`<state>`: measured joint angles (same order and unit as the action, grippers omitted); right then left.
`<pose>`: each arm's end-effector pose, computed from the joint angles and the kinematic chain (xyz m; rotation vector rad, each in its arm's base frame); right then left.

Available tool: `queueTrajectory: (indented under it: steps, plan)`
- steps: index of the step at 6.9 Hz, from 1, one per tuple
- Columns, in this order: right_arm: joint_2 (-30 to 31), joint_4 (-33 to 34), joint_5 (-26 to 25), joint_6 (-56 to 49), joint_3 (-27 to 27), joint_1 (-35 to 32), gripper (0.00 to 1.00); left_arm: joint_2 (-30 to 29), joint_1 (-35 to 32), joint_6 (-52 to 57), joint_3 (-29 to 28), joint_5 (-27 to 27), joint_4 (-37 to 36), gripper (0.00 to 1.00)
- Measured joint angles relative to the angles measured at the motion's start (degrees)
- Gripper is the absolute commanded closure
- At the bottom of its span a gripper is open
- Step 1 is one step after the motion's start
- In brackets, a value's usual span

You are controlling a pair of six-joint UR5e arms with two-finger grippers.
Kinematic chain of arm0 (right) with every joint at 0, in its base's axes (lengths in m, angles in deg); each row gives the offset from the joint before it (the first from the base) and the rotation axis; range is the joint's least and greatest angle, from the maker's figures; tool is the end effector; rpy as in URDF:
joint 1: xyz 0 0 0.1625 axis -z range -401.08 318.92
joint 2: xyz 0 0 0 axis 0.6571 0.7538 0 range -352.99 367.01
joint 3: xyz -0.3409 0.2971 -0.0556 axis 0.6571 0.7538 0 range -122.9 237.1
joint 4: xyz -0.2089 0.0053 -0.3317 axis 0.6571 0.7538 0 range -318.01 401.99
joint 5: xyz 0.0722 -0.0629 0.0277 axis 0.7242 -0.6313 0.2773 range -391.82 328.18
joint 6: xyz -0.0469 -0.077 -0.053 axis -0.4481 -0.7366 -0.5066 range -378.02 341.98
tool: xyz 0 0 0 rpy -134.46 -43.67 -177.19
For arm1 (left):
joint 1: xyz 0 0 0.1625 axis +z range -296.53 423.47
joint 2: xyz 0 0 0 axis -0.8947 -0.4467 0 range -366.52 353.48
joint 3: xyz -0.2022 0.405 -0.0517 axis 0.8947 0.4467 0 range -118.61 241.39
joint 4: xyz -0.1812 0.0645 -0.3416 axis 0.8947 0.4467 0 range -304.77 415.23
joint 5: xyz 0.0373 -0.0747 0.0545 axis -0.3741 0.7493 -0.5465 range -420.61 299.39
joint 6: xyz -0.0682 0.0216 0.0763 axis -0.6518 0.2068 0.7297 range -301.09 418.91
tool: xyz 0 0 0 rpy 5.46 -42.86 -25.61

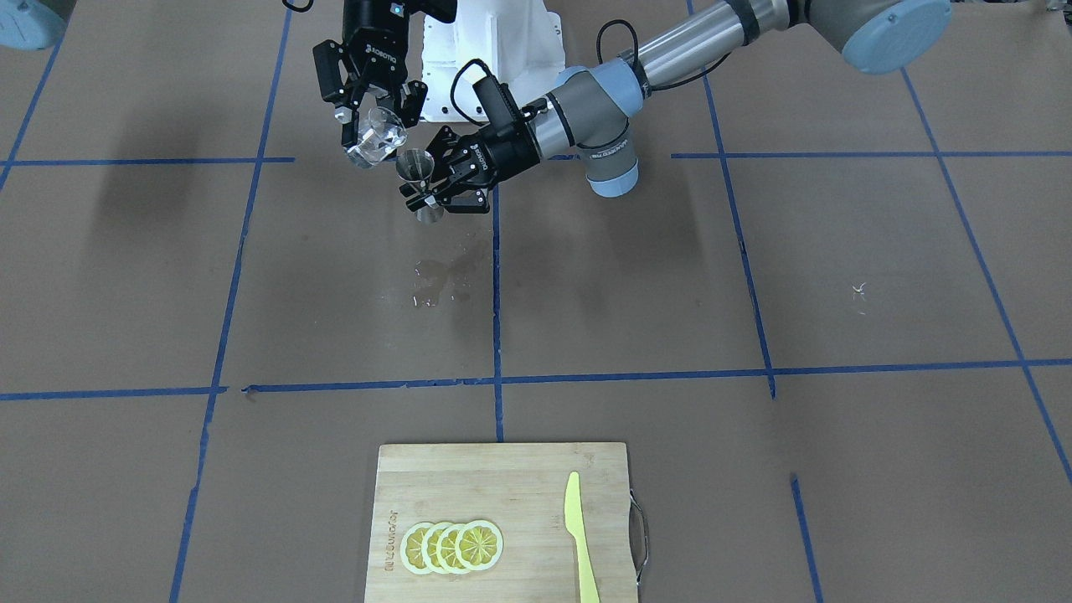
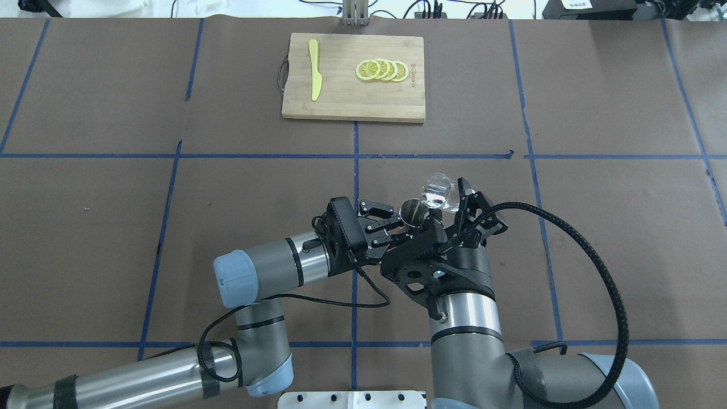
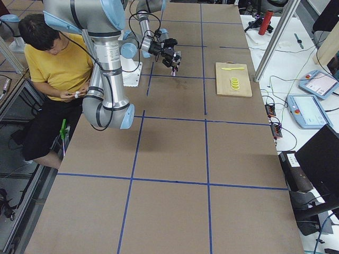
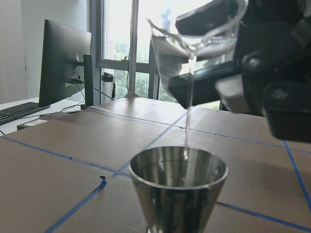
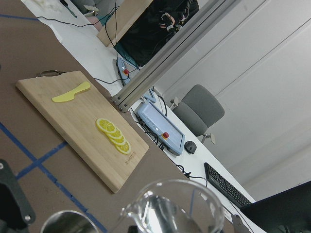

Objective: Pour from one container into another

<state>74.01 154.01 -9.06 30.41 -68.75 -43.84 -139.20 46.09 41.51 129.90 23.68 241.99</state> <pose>-0.4611 -0.2522 0.2390 1.2549 -0.0974 -0.2090 0.6230 -0.3456 0.2273 1.5233 1.4353 0.4906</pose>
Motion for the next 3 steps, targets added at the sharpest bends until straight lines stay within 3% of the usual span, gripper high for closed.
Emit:
queueTrajectory:
  steps: [3]
  plan:
    - [-0.49,0.9,0.0,-1.13,0.0,-0.18,1.0,-0.03,0.35,0.0,0.04,-0.02,0.06,1.0]
